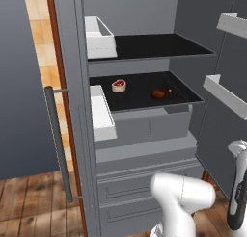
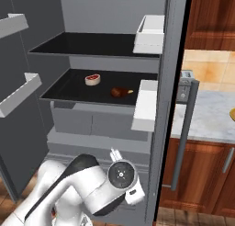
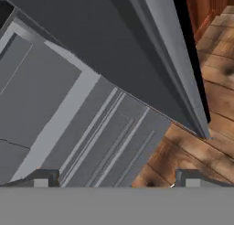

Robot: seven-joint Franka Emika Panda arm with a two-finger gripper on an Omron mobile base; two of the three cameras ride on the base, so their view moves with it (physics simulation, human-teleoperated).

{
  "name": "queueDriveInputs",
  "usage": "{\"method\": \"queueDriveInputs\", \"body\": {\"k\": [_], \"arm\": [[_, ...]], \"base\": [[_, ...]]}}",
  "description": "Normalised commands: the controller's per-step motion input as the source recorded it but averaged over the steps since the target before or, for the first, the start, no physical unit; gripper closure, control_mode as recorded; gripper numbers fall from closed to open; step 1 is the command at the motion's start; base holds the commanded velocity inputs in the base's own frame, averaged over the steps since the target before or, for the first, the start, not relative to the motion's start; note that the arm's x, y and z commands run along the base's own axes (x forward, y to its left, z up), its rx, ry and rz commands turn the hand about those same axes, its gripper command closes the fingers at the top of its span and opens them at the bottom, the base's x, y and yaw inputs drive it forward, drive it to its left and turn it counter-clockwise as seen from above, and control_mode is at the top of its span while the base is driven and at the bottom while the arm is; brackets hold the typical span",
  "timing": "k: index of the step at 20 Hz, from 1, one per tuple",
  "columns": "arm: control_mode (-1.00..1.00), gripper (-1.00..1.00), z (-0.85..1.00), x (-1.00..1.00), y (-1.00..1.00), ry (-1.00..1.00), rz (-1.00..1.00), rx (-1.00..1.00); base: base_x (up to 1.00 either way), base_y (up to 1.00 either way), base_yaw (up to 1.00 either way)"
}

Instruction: Place the steak on the counter behind the older steak on the same shelf of the fridge to maintain FIFO order. Close the fridge door when finished.

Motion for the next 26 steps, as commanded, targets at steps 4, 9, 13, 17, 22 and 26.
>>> {"method": "queueDriveInputs", "body": {"k": [4, 9, 13, 17, 22, 26], "arm": [[-1.00, -1.00, 0.00, -0.64, -1.00, -0.33, -0.17, 0.13], [-1.00, -1.00, 0.00, -0.10, -1.00, -0.41, -0.08, 0.17], [-1.00, -1.00, -0.01, 0.16, -1.00, -0.39, 0.00, 0.23], [-1.00, -1.00, 0.00, 0.57, -0.95, -0.18, 0.00, 0.27], [-1.00, -1.00, -0.25, 0.92, -0.47, -0.02, 0.09, 0.22], [-1.00, -1.00, -0.34, 0.63, -0.31, 0.00, 0.20, 0.12]], "base": [[0.00, 0.00, 0.00], [0.00, 0.00, 0.00], [0.00, 0.00, 0.00], [0.00, 0.00, 0.00], [0.00, 0.00, 0.00], [0.00, 0.00, 0.00]]}}
